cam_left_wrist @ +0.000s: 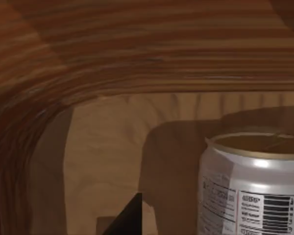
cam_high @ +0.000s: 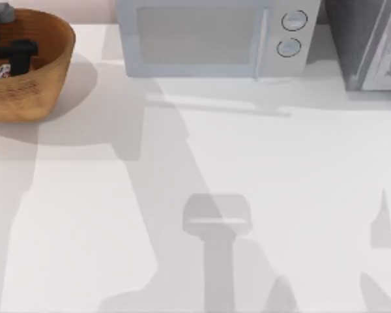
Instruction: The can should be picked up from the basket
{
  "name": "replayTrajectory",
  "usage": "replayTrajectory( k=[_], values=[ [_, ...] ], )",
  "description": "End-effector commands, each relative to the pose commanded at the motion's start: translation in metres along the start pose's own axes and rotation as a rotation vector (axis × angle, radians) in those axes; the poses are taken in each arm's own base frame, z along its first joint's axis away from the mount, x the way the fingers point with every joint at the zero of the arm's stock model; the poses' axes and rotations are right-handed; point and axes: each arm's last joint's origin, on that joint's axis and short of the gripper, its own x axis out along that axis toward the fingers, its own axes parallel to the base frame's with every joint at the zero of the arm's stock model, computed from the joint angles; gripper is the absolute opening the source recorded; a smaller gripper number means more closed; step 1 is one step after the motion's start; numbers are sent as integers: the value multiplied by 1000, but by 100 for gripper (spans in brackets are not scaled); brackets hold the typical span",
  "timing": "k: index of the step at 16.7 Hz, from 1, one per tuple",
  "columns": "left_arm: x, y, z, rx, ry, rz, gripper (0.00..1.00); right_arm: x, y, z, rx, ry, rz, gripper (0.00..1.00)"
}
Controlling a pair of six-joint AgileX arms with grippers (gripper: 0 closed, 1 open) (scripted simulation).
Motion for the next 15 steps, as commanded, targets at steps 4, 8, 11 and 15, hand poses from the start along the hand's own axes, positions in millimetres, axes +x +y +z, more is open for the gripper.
replayTrajectory(
  k=[4,8,11,15],
  values=[
    [0,0,0,0,0,0,25,0,0,0,0,0,0,100],
    [0,0,0,0,0,0,0,0,0,0,0,0,0,100],
    [0,0,0,0,0,0,0,0,0,0,0,0,0,100],
    [0,0,0,0,0,0,0,0,0,0,0,0,0,100]
  ],
)
